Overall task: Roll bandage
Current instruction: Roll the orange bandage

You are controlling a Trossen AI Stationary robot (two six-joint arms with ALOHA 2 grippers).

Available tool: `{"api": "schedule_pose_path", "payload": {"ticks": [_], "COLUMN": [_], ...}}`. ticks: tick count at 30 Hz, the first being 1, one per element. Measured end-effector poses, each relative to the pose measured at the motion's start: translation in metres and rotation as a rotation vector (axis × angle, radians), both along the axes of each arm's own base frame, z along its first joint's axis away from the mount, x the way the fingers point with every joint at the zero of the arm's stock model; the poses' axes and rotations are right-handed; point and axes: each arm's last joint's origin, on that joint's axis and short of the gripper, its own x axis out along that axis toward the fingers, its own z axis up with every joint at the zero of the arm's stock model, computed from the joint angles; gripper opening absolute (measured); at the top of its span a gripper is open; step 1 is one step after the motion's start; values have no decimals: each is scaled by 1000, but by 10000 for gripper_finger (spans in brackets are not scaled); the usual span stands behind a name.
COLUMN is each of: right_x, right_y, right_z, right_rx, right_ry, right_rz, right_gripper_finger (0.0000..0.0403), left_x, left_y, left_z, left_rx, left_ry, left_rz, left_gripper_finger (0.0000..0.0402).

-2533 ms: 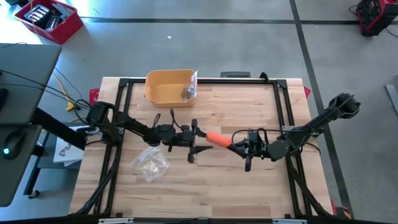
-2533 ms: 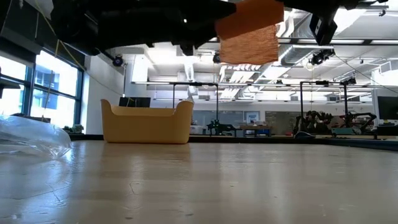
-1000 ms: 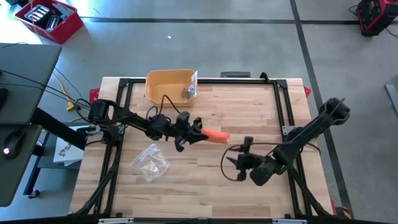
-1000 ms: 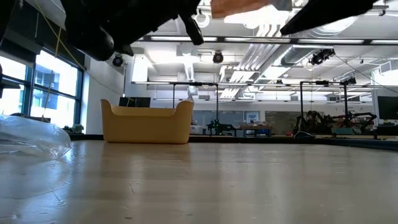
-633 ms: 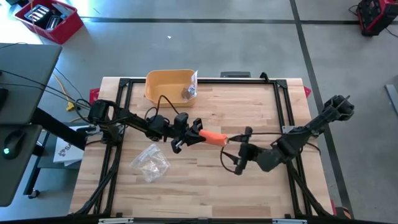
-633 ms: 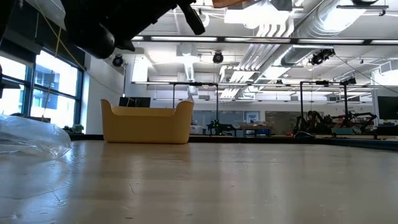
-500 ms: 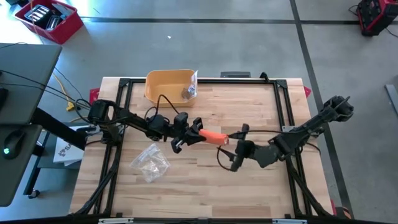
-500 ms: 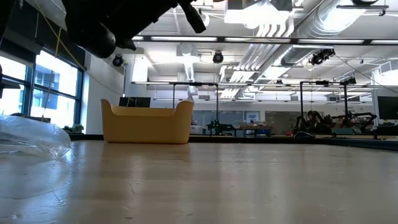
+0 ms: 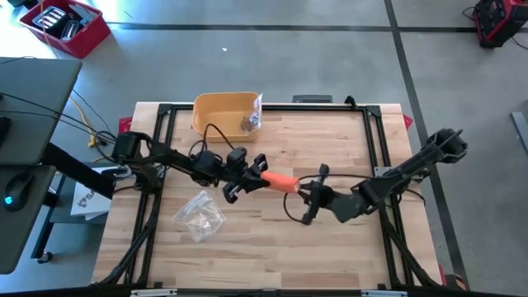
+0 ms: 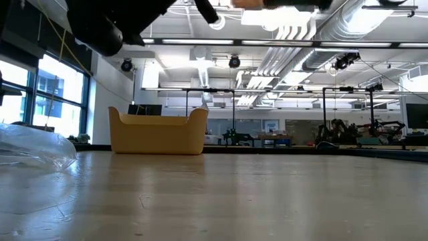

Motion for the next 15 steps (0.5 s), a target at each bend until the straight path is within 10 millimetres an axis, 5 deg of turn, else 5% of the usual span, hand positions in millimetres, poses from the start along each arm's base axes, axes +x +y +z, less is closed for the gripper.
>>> {"api": "schedule_pose_path", "payload": {"ticks": [7,15], "right_x": [-2,-5], "right_y": [3,37], "right_z": [-38,-23], "right_rx": [54,103], "right_ry": [11,-134], "right_rz": [-32,223], "right_gripper_finger": [0,0], "left_x": [-7,-1], "left_y": [-6,6], "left_z": [12,3], "left_rx": [10,68], "left_ry": [-37,50], "left_rz": [-39,61], "left_gripper_finger": [14,14]}}
